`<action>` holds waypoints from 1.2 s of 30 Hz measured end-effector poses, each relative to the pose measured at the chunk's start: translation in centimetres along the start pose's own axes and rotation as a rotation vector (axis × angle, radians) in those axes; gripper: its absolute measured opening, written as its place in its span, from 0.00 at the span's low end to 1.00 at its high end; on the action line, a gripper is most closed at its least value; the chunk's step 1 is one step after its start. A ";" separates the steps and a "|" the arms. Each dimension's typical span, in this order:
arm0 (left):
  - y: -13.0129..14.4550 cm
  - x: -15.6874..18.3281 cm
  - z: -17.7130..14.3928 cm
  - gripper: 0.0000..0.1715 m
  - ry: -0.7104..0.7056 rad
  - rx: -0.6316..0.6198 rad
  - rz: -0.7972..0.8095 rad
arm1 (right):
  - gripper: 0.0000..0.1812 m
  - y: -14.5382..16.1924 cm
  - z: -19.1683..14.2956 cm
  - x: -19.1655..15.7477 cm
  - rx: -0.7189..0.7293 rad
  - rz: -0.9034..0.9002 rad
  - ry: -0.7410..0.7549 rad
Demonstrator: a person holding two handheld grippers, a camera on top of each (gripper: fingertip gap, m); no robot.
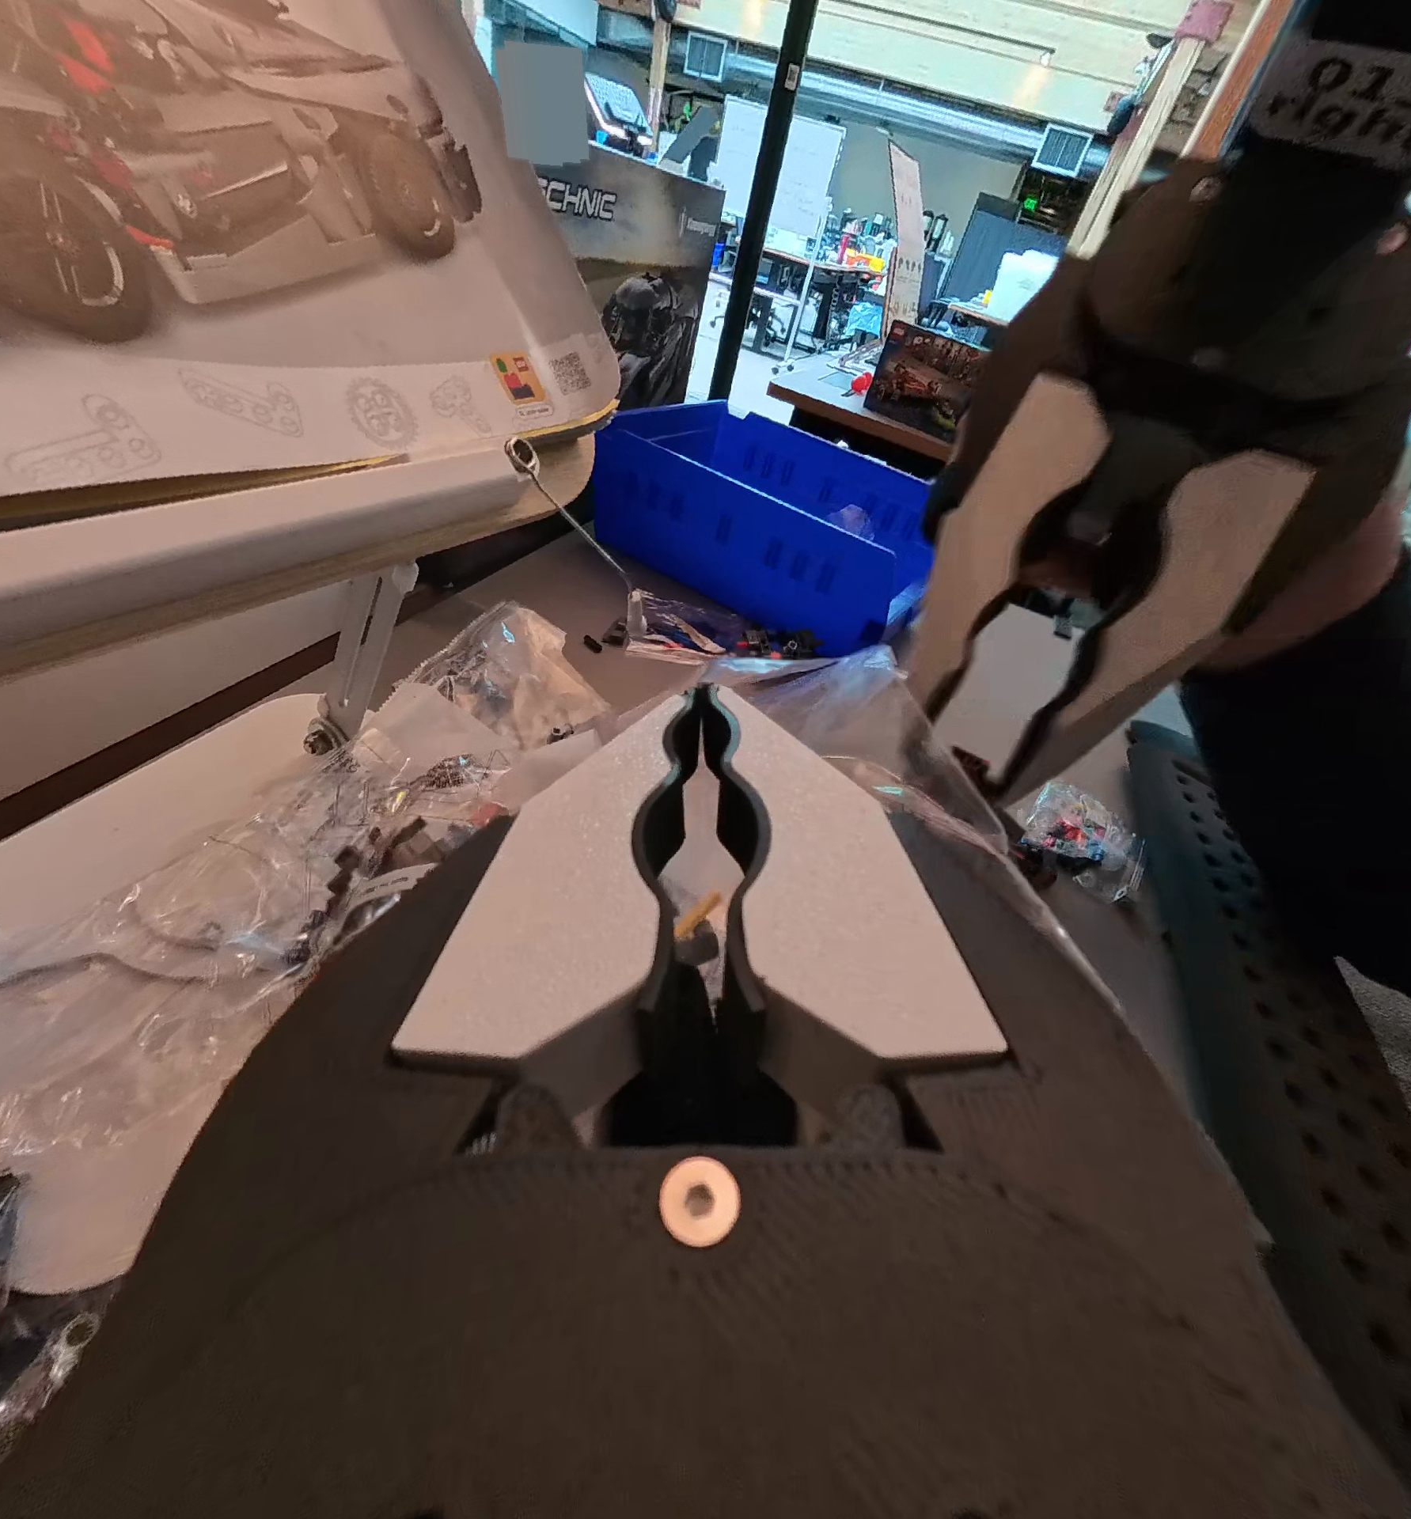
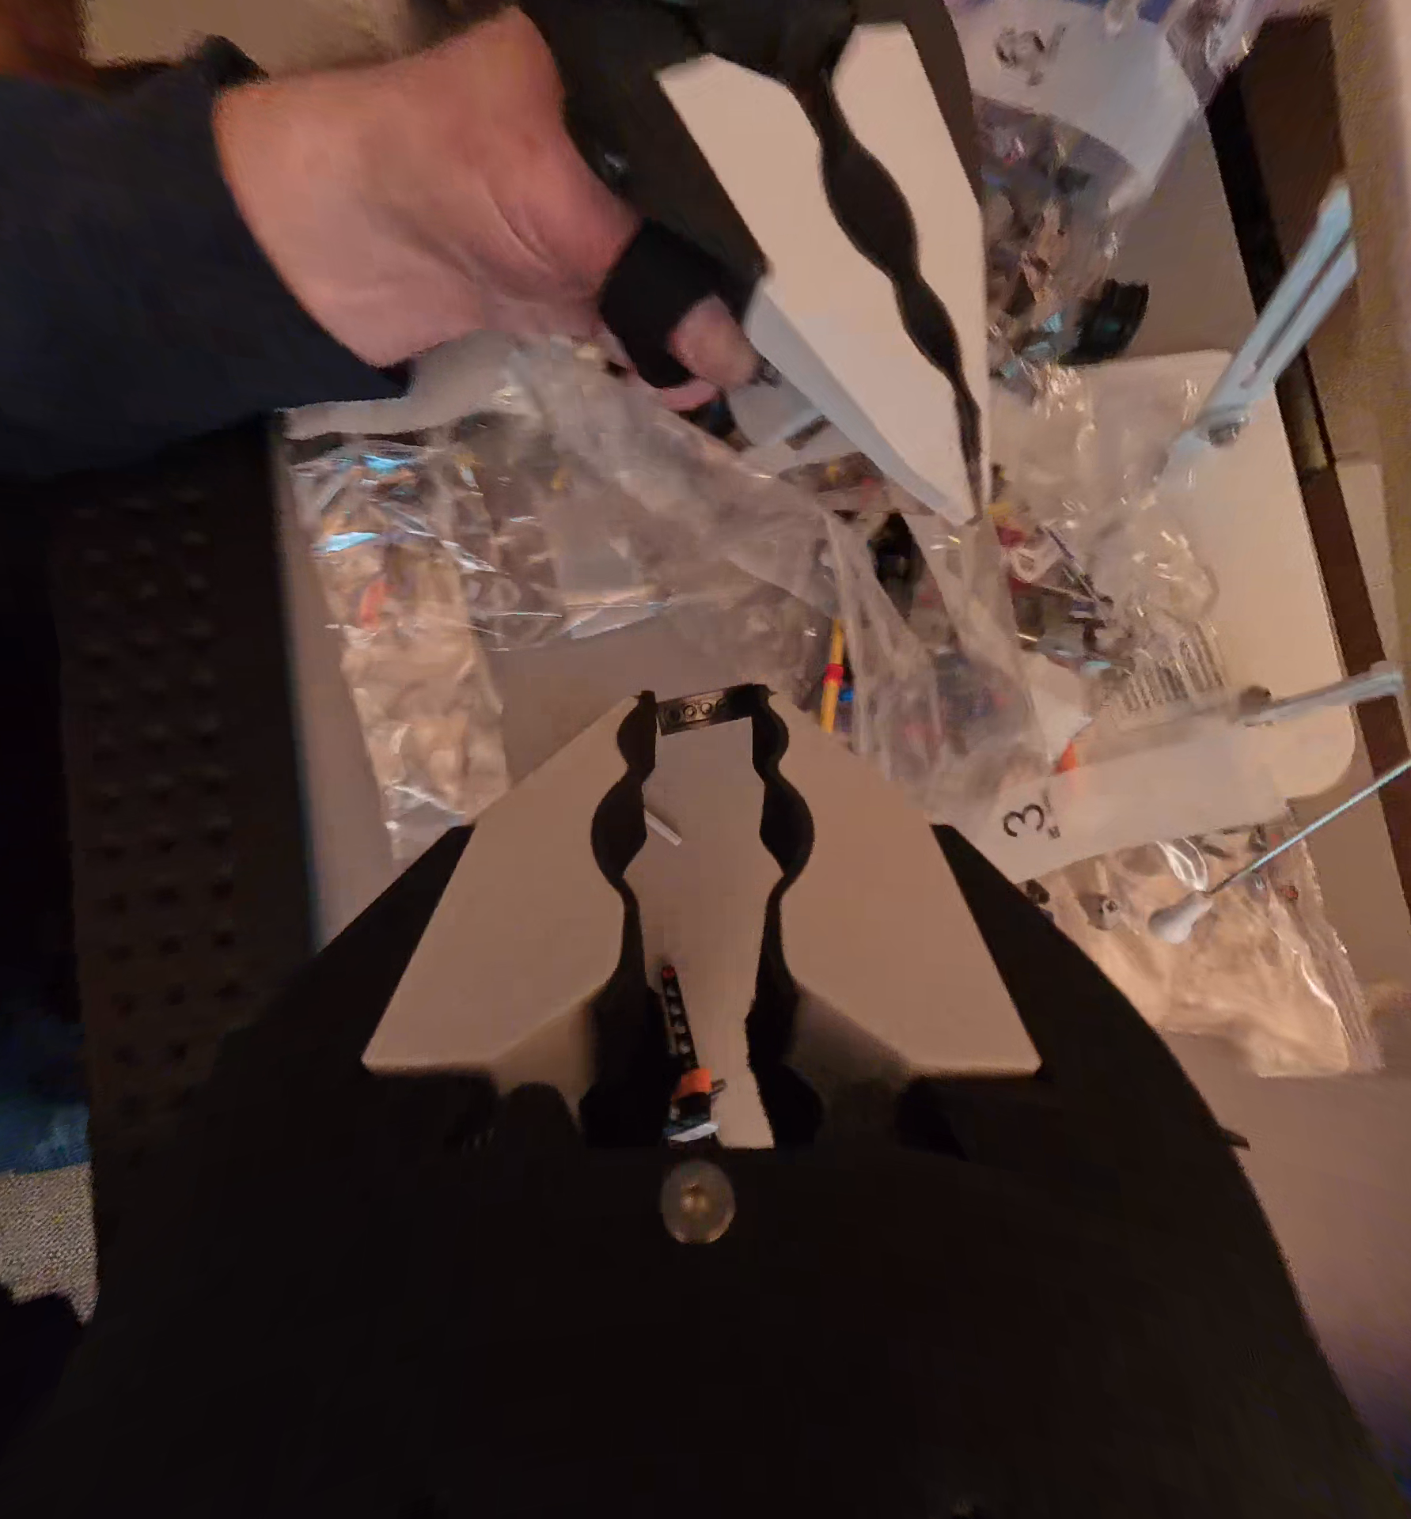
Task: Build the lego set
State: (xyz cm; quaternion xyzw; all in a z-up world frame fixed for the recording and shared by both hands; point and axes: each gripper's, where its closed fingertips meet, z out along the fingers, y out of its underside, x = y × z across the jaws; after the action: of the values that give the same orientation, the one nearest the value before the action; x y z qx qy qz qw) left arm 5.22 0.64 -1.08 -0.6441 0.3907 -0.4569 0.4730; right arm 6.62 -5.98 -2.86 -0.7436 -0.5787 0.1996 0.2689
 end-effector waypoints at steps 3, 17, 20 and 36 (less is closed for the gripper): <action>-0.3 0.3 0.0 0.00 0.020 0.017 -0.014 | 0.12 -0.3 2.0 3.2 -0.007 0.032 0.164; -1.3 -1.1 -1.3 0.00 -0.011 0.088 -0.080 | 0.22 2.1 -3.5 9.7 0.193 0.162 0.282; -1.3 -1.4 -1.4 0.00 -0.019 0.094 -0.094 | 0.09 1.9 -3.9 10.5 0.418 0.174 0.180; -1.1 -1.6 -1.6 0.00 -0.018 0.089 -0.099 | 0.14 14.7 5.3 17.9 -0.014 0.335 0.324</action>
State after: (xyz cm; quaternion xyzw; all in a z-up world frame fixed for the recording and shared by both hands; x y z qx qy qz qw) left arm 3.37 2.02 -0.12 -0.6451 0.3334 -0.4908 0.4815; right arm 18.92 9.51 -15.99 -0.8535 -0.3979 0.1155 0.3160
